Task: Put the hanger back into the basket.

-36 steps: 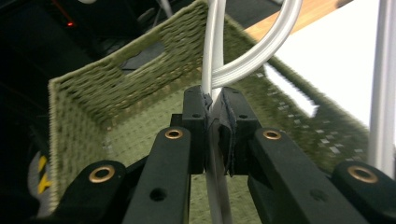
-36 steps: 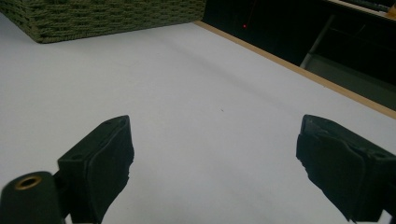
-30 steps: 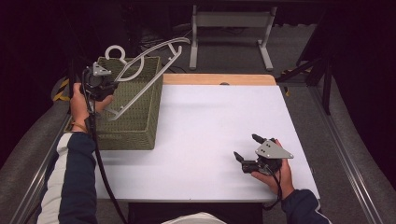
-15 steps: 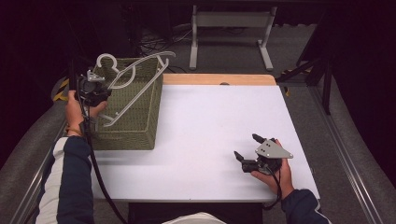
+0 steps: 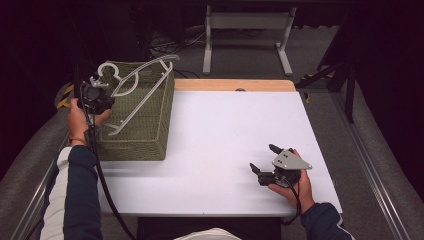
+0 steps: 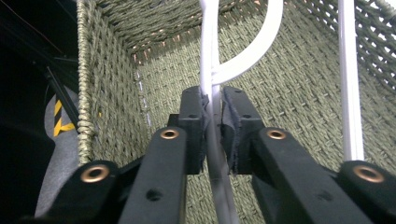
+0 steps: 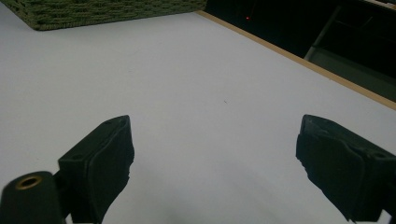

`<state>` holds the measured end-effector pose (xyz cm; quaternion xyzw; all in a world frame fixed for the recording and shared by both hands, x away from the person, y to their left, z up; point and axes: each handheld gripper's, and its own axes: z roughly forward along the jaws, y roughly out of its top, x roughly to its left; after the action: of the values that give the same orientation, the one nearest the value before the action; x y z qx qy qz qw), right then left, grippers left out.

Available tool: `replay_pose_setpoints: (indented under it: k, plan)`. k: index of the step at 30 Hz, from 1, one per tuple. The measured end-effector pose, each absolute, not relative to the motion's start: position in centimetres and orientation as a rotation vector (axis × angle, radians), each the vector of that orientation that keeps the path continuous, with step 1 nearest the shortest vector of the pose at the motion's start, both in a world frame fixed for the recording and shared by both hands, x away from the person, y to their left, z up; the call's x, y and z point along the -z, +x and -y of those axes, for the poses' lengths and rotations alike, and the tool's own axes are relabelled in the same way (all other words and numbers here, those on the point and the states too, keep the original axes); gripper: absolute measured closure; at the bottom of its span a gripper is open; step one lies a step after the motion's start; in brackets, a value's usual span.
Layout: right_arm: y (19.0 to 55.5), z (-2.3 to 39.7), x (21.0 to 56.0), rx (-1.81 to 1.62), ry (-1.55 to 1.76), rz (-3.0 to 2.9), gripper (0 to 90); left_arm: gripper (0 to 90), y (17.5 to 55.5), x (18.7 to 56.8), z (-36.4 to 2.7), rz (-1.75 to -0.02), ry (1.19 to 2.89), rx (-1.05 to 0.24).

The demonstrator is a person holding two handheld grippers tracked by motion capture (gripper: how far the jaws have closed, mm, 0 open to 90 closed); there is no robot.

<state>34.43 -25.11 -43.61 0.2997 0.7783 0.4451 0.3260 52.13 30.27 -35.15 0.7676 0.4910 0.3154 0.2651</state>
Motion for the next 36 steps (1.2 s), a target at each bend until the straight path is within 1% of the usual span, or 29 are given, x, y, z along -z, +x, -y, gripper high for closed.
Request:
replay_pose_setpoints:
  k: [1,5,10,17,20,21,23,25,27,28,36]
  plan:
    - [34.5,25.1,43.6,-1.165,0.785,-2.041,11.6,70.6,52.1,35.1,-30.2,-1.335,2.067,-0.865]
    - [34.5,25.0,43.7,-1.163,0.782,-2.046,11.6,62.4,51.8,34.9,-30.1,-1.321,2.049,-0.866]
    - [34.4,25.0,43.7,-1.160,0.781,-2.048,11.6,60.0,51.1,34.5,-29.8,-1.261,2.016,-0.891]
    - [34.4,24.9,43.7,-1.159,0.779,-2.048,11.6,46.0,50.2,33.8,-28.7,-1.160,1.960,-0.909]
    - [34.4,24.9,43.7,-1.160,0.779,-2.045,11.6,37.2,49.6,33.4,-27.9,-1.105,1.935,-0.906]
    - [34.4,25.0,43.6,-1.160,0.781,-2.047,11.6,34.6,49.4,33.3,-27.5,-1.068,1.927,-0.886]
    - [34.4,25.0,43.6,-1.160,0.780,-2.047,11.6,32.0,48.9,33.1,-26.8,-1.031,1.922,-0.902]
    - [34.4,25.0,43.6,-1.160,0.777,-2.045,11.6,28.3,48.6,33.1,-26.3,-1.000,1.912,-0.888]
    - [34.4,25.0,43.6,-1.160,0.777,-2.045,11.6,27.2,48.3,33.1,-25.9,-0.984,1.908,-0.893]
    - [34.4,24.9,43.7,-1.160,0.777,-2.046,11.6,24.2,48.1,33.1,-25.5,-0.958,1.897,-0.884]
    - [34.4,24.9,43.7,-1.160,0.776,-2.046,11.6,18.7,46.5,33.1,-24.0,-0.869,1.840,-0.867]
